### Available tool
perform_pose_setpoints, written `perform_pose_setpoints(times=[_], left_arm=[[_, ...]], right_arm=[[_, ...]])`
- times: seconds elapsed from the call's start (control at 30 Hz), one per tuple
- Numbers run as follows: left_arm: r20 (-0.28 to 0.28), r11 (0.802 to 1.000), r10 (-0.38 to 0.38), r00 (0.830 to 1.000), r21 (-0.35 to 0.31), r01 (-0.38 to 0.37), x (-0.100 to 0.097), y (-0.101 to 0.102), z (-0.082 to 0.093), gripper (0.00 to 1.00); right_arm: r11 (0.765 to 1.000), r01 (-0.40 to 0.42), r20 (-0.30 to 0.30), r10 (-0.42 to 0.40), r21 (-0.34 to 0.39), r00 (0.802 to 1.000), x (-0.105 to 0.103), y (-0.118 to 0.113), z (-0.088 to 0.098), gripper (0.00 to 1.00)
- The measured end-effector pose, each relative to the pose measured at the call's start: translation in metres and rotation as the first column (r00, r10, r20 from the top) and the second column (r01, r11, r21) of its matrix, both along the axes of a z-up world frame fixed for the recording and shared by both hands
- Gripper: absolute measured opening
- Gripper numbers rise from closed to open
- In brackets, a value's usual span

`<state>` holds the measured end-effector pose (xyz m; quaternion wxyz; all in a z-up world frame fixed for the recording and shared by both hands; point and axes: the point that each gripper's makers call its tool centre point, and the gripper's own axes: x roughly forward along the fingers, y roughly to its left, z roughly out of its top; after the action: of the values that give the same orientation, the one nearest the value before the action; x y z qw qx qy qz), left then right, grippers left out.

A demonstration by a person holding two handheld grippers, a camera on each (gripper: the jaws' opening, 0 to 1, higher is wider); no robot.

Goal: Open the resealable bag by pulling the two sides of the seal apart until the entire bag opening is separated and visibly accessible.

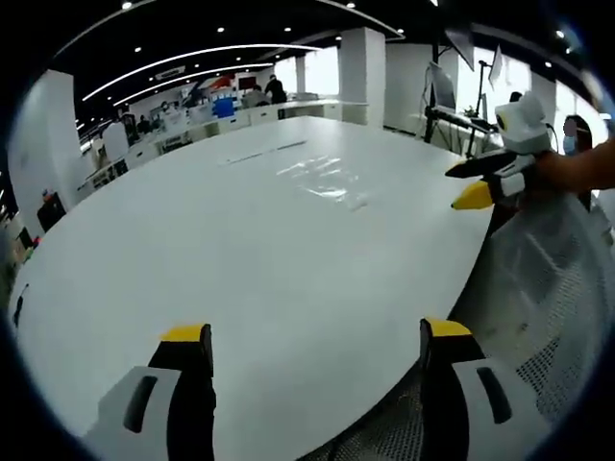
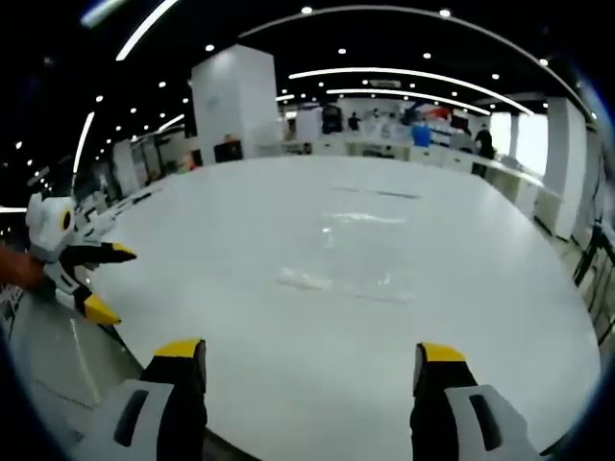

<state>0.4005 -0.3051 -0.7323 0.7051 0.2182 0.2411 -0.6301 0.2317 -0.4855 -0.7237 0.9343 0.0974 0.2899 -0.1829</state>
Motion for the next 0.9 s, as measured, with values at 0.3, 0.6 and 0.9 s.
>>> perform_pose_setpoints(times=[0.3,0.6,0.9], left_arm=[[0.002,1.0,-0.002,1.0,0.005,0.002,-0.0012,0.0003,-0.0005,0.87],[0.005,1.0,-0.005,1.0,0.013,0.005,-0.001,0.0013,-0.0018,0.87],[0.004,1.0,-0.004,1.0,0.003,0.004,-0.001,0.0011,0.0004,0.88]], right_arm=[[1.0,0.01,0.006,-0.01,-0.002,1.0,-0.0011,-0.0022,0.0004,0.89],[1.0,0.018,-0.003,-0.018,0.007,1.0,-0.0025,-0.0015,-0.0005,0.89],[1.0,0.017,-0.006,-0.017,-0.008,1.0,-0.0024,-0.0029,0.0003,0.89]])
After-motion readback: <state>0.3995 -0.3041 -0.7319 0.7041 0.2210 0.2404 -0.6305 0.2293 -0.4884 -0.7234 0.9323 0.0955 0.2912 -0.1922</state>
